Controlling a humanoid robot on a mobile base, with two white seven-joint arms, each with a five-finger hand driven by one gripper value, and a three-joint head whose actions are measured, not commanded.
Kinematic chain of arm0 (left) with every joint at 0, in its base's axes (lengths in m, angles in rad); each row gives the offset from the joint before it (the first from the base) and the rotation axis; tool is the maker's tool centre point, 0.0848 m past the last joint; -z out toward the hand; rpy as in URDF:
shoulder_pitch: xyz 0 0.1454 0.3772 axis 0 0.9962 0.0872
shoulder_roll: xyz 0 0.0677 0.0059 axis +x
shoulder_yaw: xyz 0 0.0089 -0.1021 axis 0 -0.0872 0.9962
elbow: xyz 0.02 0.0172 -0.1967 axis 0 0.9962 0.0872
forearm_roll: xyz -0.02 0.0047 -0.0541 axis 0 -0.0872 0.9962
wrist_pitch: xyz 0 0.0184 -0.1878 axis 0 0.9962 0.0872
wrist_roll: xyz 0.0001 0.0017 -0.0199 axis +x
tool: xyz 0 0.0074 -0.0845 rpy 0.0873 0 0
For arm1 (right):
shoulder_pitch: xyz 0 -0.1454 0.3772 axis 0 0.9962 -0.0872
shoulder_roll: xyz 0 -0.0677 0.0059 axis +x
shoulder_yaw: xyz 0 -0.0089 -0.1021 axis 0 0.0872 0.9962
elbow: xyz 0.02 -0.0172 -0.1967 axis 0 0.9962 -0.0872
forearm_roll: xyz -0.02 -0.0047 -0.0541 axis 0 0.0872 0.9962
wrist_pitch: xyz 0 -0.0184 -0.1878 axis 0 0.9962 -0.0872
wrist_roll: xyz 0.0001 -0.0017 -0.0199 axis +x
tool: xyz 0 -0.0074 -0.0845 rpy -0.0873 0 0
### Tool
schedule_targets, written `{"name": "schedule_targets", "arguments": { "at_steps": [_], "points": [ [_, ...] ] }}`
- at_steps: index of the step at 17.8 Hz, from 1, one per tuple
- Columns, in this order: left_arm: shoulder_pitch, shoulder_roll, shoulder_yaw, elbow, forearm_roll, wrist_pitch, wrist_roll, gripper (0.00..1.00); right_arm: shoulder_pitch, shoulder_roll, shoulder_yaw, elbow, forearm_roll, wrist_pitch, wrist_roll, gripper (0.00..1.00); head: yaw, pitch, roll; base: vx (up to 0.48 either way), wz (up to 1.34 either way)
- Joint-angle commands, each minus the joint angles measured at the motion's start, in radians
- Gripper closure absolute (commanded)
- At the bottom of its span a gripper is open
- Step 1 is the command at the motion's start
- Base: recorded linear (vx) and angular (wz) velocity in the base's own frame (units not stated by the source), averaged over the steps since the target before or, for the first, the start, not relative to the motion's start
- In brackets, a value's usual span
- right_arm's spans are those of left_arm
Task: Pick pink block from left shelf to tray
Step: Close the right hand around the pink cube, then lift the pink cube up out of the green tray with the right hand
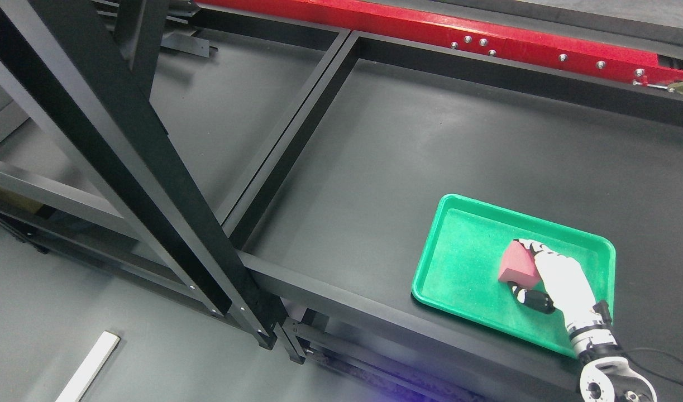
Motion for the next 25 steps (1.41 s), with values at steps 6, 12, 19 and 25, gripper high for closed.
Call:
{"name": "schedule_targets", "arguments": {
  "at_steps": [6,12,19,25],
  "points": [
    [0.009,0.017,0.0,0.0,-0.002,0.0,-0.001,0.0,0.018,0.03,-0.19,-0.165,-0.119,-0.158,-0.194,0.98,0.0,0.0,0.0,0.0,0.0],
    [0.009,0.017,0.0,0.0,-0.002,0.0,-0.001,0.0,0.111,0.16,-0.287,-0.234,-0.138,-0.259,-0.239,0.97,0.0,0.0,0.0,0.0,0.0],
    [0.009,0.017,0.0,0.0,-0.002,0.0,-0.001,0.0,0.116,0.235,-0.321,-0.236,-0.142,-0.256,-0.239,0.97,0.0,0.0,0.0,0.0,0.0],
    [0.009,0.017,0.0,0.0,-0.002,0.0,-0.001,0.0,0.116,0.241,-0.313,-0.239,-0.15,-0.227,-0.237,0.97,0.0,0.0,0.0,-0.002,0.01]
  ]
}}
